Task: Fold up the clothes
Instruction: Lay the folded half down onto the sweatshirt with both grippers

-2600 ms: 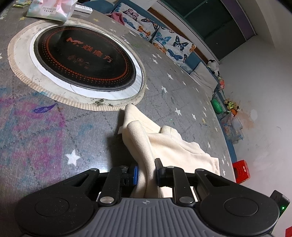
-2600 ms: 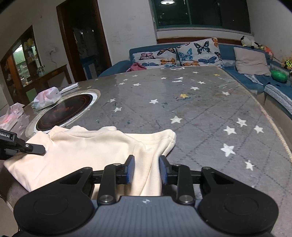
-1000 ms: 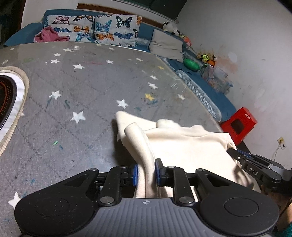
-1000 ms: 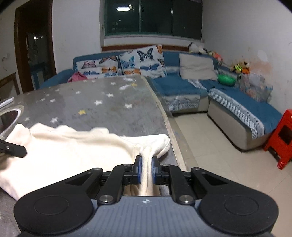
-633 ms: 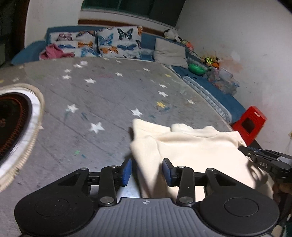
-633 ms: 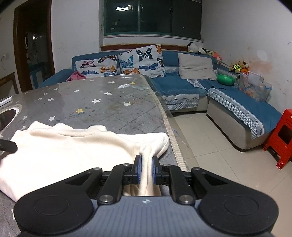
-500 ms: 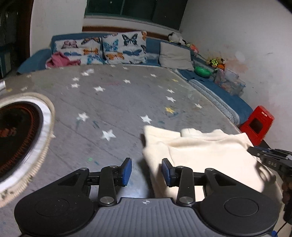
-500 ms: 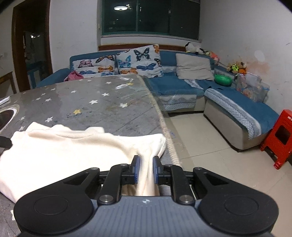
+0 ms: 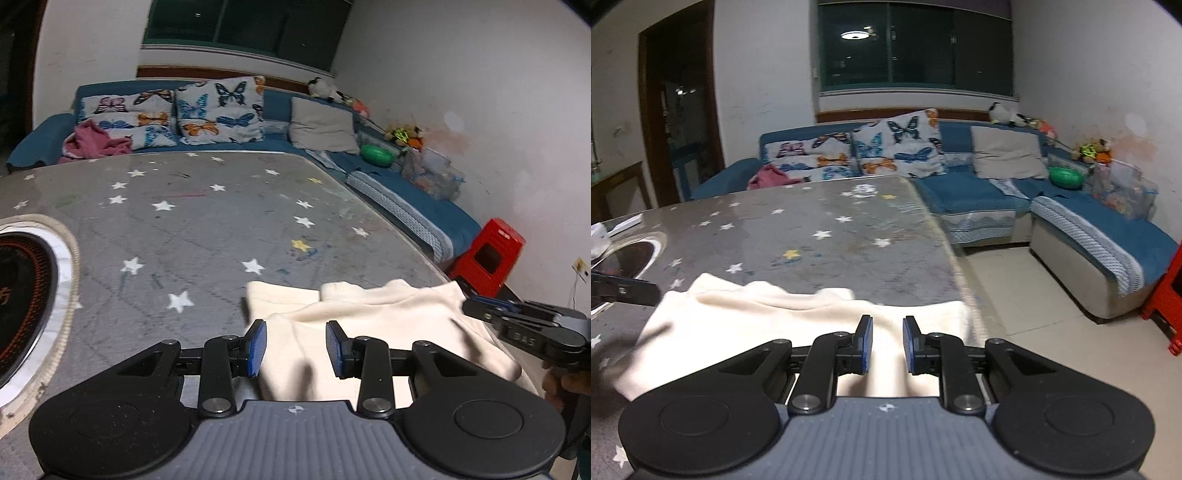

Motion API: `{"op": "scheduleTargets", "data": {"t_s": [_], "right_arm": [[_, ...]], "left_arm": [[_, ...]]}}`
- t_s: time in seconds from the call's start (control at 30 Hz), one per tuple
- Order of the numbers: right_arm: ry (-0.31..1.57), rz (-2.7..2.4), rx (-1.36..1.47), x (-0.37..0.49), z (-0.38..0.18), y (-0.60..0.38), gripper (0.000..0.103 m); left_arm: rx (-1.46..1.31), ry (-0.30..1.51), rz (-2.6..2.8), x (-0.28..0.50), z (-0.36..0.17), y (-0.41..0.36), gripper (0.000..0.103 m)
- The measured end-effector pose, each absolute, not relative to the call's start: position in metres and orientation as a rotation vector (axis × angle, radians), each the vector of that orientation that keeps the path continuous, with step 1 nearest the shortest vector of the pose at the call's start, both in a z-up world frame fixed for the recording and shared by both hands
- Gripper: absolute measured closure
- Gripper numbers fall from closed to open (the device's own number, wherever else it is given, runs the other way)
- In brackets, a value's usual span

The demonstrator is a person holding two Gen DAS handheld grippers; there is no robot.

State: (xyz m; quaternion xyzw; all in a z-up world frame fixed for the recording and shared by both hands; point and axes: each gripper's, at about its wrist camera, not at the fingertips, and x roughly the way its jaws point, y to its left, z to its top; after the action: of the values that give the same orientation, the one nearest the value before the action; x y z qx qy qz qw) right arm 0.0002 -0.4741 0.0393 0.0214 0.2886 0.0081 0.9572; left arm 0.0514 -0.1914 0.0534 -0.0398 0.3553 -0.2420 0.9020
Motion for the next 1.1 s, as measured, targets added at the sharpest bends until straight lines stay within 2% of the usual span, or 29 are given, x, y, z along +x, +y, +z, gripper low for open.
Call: {"op": "scheduleTargets", "data": {"t_s": [0.6, 1.1], "right_arm": [[0.642, 0.024, 0.068, 0.041, 0.016, -0.464, 0.087], [0.633, 0.060, 0.012, -0.034, 0.028, -0.452, 0.084]], "left_arm": [[-0.075, 0.811, -0.605, 0.095, 0.021, -0.246, 0.069], [-0.032, 0.775, -0.589, 0.079, 0.028, -0.249, 0.066]]}}
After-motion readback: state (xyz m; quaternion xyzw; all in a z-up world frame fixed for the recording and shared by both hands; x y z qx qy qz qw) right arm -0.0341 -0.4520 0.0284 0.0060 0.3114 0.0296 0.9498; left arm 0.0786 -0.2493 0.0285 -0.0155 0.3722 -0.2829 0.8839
